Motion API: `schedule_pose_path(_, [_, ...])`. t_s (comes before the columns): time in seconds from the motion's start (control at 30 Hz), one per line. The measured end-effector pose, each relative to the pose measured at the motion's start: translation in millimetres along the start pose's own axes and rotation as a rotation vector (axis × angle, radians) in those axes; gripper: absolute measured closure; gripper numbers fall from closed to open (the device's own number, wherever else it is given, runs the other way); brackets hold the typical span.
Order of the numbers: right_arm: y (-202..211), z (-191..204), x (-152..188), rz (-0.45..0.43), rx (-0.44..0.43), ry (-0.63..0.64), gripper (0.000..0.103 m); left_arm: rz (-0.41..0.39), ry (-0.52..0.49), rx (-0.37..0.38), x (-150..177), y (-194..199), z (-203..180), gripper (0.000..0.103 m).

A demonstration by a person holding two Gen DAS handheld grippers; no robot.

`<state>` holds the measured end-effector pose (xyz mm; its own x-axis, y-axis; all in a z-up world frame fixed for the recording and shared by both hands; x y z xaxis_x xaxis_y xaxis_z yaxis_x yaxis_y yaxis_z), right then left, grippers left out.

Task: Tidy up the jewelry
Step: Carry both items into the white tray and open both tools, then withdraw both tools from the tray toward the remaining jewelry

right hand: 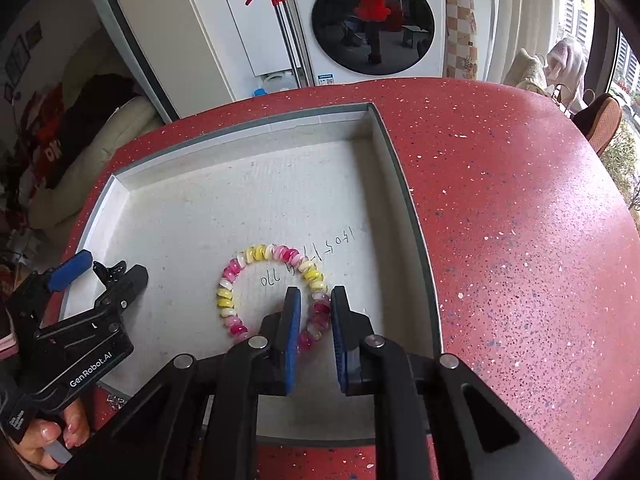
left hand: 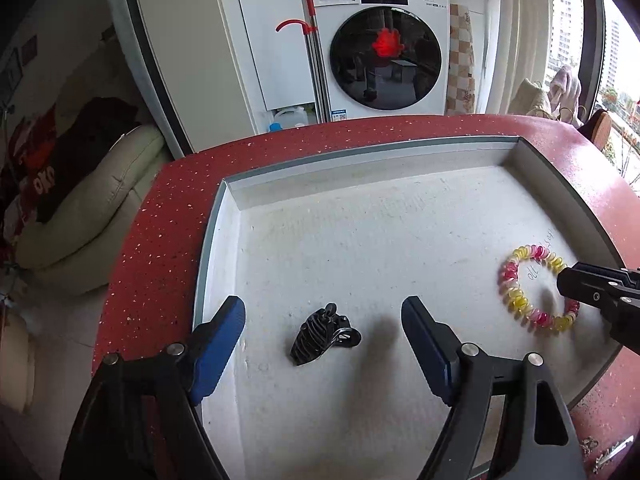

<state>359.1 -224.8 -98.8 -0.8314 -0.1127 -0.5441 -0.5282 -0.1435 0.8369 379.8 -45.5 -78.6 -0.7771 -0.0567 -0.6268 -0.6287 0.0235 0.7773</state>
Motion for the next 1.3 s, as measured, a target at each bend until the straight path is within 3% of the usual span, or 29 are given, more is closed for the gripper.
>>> schedule_pose_path(0.1, [9.3, 1.3, 0.2, -0.026, -0.015, -0.016, 0.065, 0.003, 0.014, 0.018, -1.4, 6.7, 1.4, 0.008])
schedule_pose_path(0.47, [67.3, 2.4, 15.0, -0.134, -0.057, -0.057, 0.047, -0.066, 0.034, 0.067, 1.4, 63.4, 11.8, 0.0])
schedule_pose_path(0.63, [90.6, 7.7, 37.2, -0.167, -0.083, -0.083, 0.023, -0.075, 0.035, 0.081, 22.9, 94.2, 26.6, 0.0])
schedule_pose_path(0.87, [110.3, 19.8, 85.7, -0.163, -0.113, -0.1, 0.022, 0.003, 0.092, 0.101, 70.6, 116.7, 53.4, 0.0])
schedule_pose_path(1.03, [115.6, 33.3, 124.3, -0.125, -0.119, -0.09, 0.022, 0.016, 0.102, 0.059, 106.1, 127.6, 67.1, 0.0])
schedule_pose_path(1.3, [114.2, 56.6, 165.9, -0.066, -0.113, -0.083, 0.022, 0.087, 0.226, 0.032, 138.6, 118.8, 94.4, 0.0])
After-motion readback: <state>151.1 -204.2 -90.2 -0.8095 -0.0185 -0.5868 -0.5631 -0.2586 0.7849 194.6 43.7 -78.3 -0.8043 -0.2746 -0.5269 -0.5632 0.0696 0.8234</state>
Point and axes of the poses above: each gripper's, at about its wrist camera, not at the fingertips, and y roughly against the way its jaws point, z to its left, x to its underside, the point moved 5 cm from there along -y, roughly the way its jaws point, and after that the axes turned 15 degrees about y, right-handed, at the moved point
